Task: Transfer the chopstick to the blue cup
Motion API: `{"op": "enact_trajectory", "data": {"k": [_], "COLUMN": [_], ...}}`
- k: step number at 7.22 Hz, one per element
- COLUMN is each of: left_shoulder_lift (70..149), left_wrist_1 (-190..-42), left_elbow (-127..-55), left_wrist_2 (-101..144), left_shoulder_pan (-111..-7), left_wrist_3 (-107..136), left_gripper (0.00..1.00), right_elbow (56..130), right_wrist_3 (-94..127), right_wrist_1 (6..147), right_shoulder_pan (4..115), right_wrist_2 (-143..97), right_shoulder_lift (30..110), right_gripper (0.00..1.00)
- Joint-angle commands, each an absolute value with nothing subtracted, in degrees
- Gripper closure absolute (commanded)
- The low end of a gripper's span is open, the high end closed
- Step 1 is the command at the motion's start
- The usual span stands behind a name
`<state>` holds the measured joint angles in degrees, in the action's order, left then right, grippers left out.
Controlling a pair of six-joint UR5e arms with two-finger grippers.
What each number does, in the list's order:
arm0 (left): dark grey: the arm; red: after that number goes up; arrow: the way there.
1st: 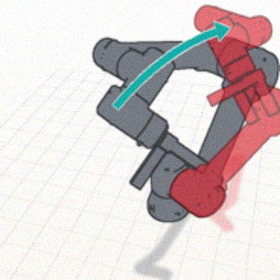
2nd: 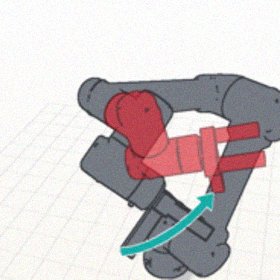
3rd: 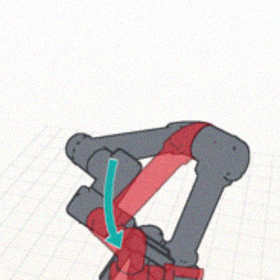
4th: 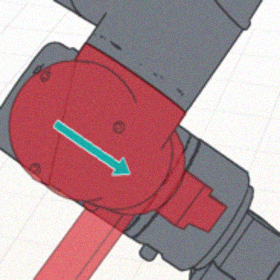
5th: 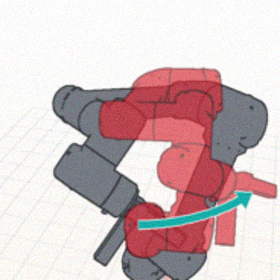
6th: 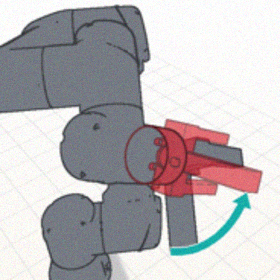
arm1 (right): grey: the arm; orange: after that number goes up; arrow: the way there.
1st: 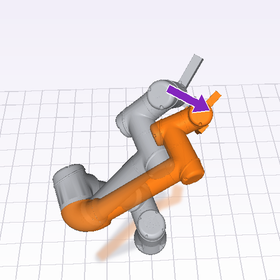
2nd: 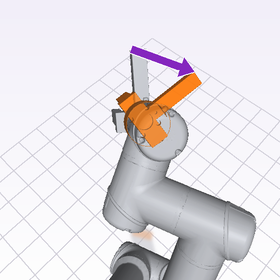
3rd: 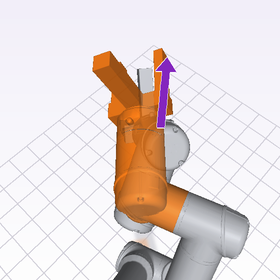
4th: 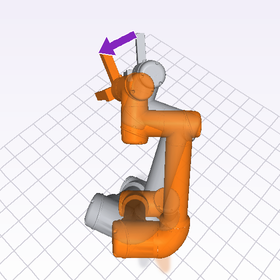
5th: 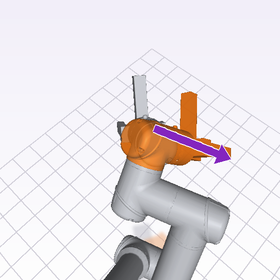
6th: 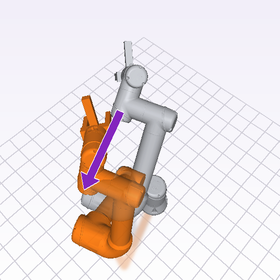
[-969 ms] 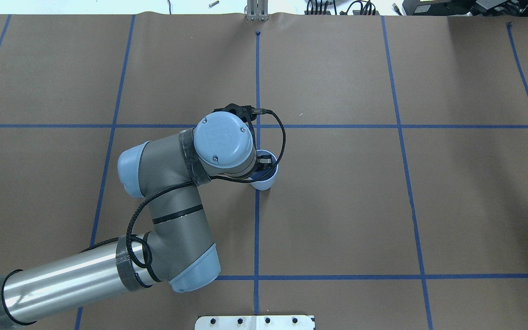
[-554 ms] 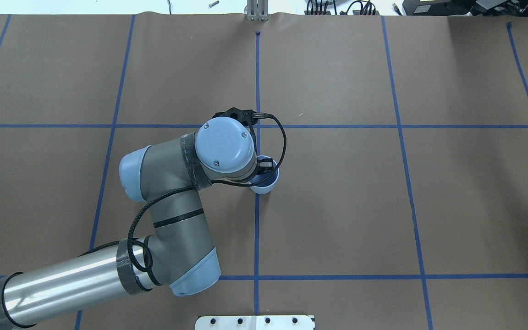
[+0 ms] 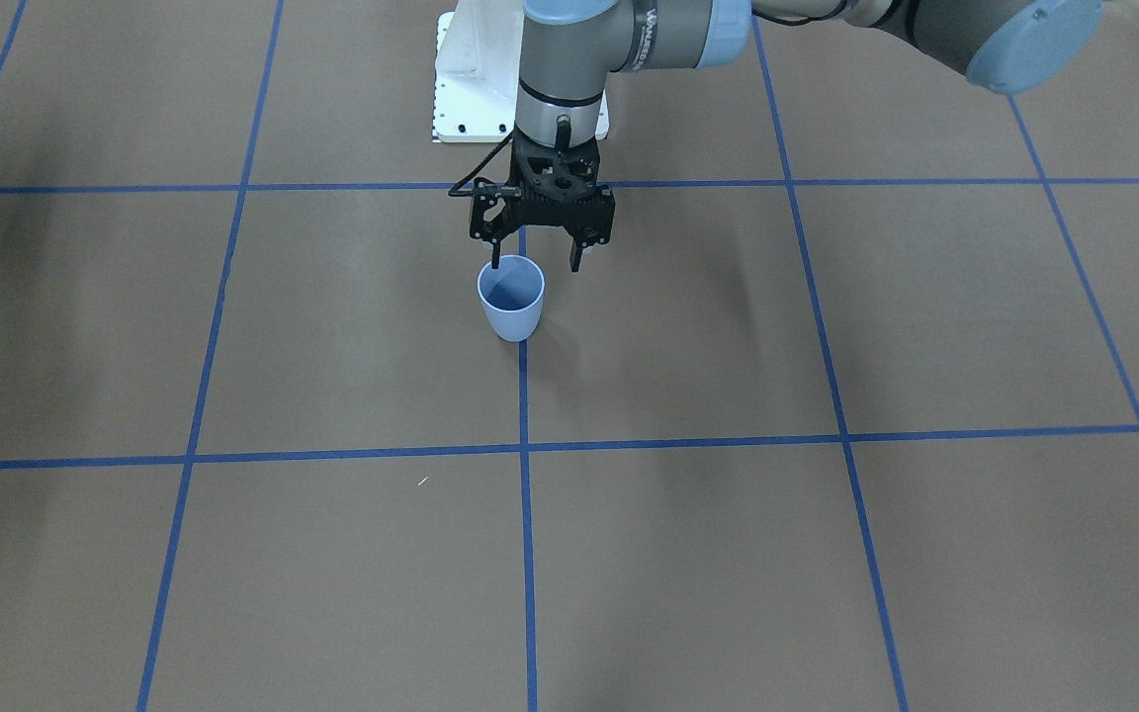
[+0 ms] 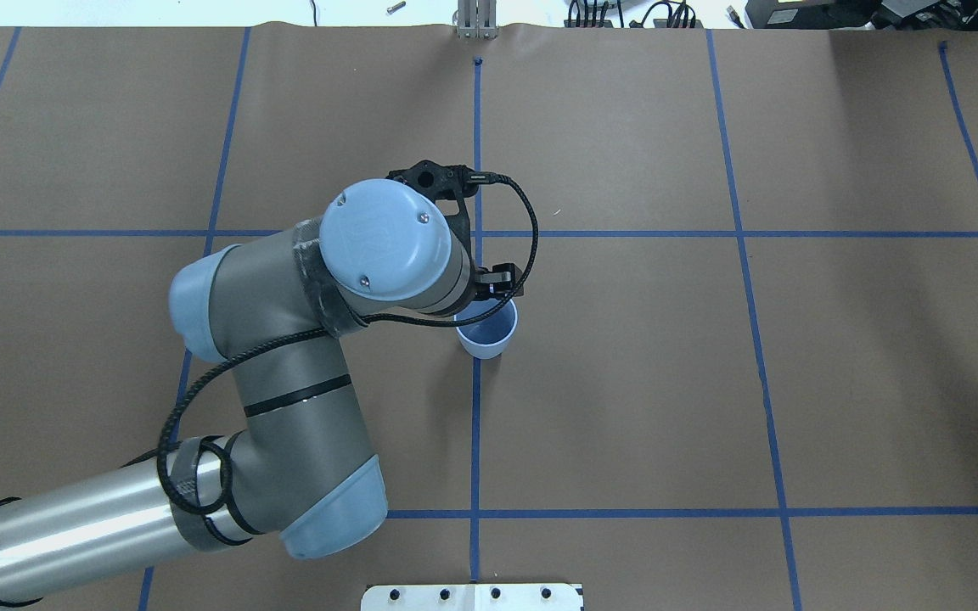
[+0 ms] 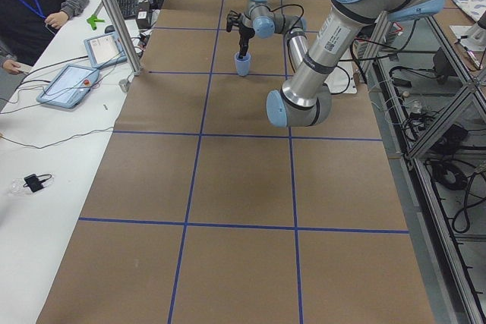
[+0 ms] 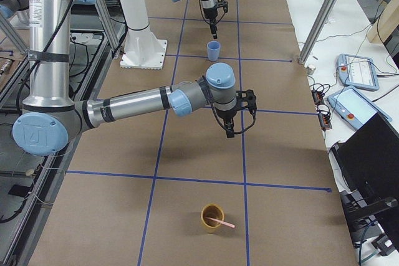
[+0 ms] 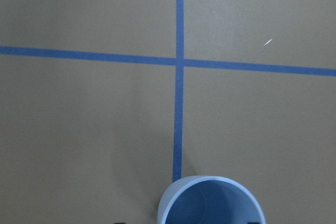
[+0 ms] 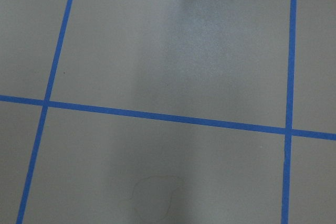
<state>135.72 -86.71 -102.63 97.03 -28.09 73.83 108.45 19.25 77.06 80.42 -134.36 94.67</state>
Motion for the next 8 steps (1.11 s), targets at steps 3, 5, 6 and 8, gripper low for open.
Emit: {"op": "enact_trajectory", "data": {"k": [3,5,6,8], "left_shoulder_lift": [128.01,120.36,116.76,110.33], "left_wrist_1": [-73.66,-73.48,-73.48,-73.48], "left_elbow": [-113.72,-113.12,-112.07,-104.55], "left_wrist_2": [109.55,117.3,121.25,131.16], "left_shoulder_pan": [-44.76,-58.47,-64.19,-79.8], "left_wrist_3": [46.77,23.5,13.72,-9.29], "left_gripper": [0.02,0.02,0.02,0.02], "right_elbow": [108.46,108.37,108.28,108.28], "right_wrist_3": [18.29,16.54,14.17,6.11], "right_wrist_1": [76.99,77.08,77.08,77.17], "right_shoulder_pan": [80.51,80.68,81.12,85.49], "right_wrist_2": [-134.03,-133.86,-133.86,-133.94], "right_shoulder_lift": [94.83,95.1,96.05,99.56], "right_gripper": [0.0,0.0,0.0,0.0]}}
